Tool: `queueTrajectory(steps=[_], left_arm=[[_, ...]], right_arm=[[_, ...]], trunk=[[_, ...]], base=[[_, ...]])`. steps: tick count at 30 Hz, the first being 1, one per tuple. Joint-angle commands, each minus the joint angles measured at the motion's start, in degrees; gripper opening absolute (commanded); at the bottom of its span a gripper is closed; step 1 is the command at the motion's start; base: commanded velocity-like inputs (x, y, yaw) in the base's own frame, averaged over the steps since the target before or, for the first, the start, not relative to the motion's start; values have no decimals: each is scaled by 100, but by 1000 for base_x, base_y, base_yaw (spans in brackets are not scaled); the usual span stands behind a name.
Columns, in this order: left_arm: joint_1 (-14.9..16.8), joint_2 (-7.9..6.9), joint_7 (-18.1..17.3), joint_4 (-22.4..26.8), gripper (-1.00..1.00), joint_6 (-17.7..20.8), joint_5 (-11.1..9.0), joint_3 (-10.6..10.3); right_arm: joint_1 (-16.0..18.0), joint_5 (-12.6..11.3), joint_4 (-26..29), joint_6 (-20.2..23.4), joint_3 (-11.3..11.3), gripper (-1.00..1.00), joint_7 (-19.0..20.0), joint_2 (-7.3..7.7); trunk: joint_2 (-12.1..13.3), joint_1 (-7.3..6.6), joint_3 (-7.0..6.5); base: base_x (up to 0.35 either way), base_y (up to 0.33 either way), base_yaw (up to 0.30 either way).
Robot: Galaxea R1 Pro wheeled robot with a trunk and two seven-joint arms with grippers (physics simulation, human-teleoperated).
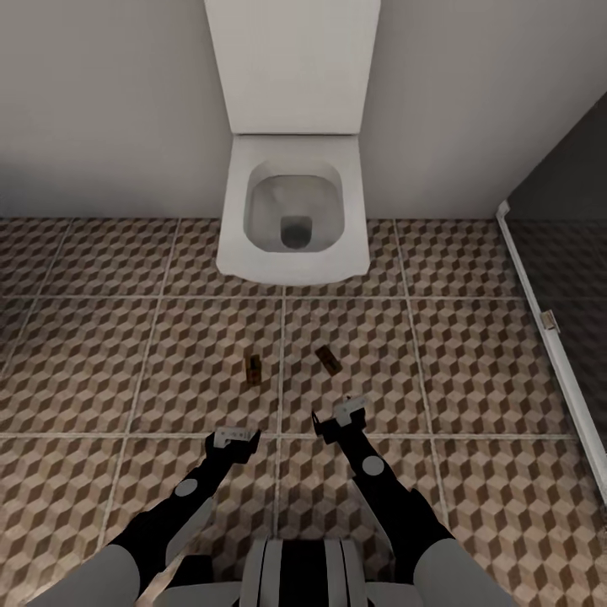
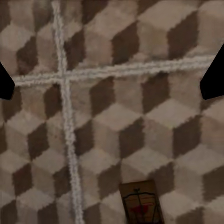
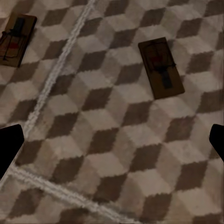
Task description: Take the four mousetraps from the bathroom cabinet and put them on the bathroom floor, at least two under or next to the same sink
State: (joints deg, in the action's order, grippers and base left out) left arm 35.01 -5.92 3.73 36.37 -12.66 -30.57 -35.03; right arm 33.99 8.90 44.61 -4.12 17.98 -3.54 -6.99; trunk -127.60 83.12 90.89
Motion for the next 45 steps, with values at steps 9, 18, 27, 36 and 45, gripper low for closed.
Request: queueTrajectory(steps=[9, 18, 27, 36, 45], left_arm=[[-3, -171, 47, -31, 100, -34, -46, -48], [-65, -320, 48, -59, 100, -44, -53, -53], [-306, -473, 49, -53, 100, -59, -55, -54], [-477, -599, 50, -81, 100, -61, -55, -55], [-636, -672, 56, -197, 100, -177, -61, -53]], right_arm=[[-1, 50, -5, -340, 12, 100, -60, 24], [-10, 50, -5, -392, 12, 100, -67, 48], [-40, 57, -6, -404, 5, 100, -68, 121], [-70, 46, -53, -519, 4, 100, -70, 265], [-140, 42, -410, -888, 3, 100, -73, 368]], trunk=[[361, -199, -160], [722, -396, -321], [1083, -594, -483], [1444, -792, -645], [1805, -989, -806]], base=[[0, 0, 0], [0, 0, 0], [0, 0, 0], [0, 0, 0], [0, 0, 0]])
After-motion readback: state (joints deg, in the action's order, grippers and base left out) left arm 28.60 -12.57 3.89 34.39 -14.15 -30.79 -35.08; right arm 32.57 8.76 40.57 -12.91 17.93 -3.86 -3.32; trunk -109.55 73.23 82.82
